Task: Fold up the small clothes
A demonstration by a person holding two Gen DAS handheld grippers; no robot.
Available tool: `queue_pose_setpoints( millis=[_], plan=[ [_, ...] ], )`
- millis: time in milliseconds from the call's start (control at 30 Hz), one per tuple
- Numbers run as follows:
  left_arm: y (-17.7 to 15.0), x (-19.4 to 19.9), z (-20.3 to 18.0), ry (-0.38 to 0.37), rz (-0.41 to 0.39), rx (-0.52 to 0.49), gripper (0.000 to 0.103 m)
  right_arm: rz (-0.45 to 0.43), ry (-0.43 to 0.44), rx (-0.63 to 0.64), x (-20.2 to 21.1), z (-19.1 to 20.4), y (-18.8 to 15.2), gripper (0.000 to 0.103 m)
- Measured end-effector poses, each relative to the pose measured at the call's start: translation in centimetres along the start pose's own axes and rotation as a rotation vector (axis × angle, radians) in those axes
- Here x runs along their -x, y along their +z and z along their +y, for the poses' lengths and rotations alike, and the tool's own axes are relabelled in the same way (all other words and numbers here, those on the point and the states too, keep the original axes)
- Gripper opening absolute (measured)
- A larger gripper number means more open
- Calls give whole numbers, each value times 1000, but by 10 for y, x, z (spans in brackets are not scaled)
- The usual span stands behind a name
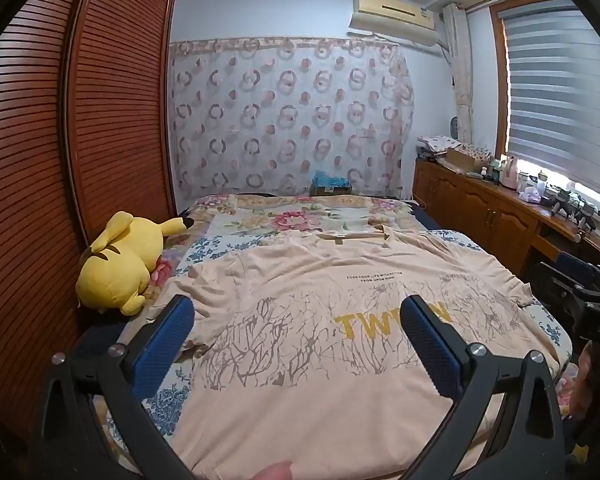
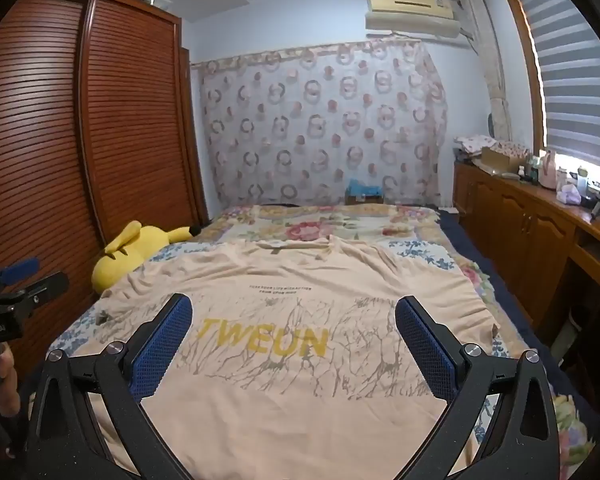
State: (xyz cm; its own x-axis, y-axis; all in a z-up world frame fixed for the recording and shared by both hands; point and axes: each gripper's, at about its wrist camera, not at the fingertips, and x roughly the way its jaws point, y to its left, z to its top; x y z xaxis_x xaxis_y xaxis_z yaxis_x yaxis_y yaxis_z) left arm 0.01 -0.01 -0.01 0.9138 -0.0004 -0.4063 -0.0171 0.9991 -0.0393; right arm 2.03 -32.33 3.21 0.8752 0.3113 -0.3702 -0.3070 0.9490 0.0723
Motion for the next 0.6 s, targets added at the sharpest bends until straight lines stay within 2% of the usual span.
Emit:
queue_pose_setpoints(
  millis=[600],
  plan=[
    [-3, 1, -4, 2, -11, -2, 103, -2, -3, 4, 3, 0, 2, 103]
  ],
)
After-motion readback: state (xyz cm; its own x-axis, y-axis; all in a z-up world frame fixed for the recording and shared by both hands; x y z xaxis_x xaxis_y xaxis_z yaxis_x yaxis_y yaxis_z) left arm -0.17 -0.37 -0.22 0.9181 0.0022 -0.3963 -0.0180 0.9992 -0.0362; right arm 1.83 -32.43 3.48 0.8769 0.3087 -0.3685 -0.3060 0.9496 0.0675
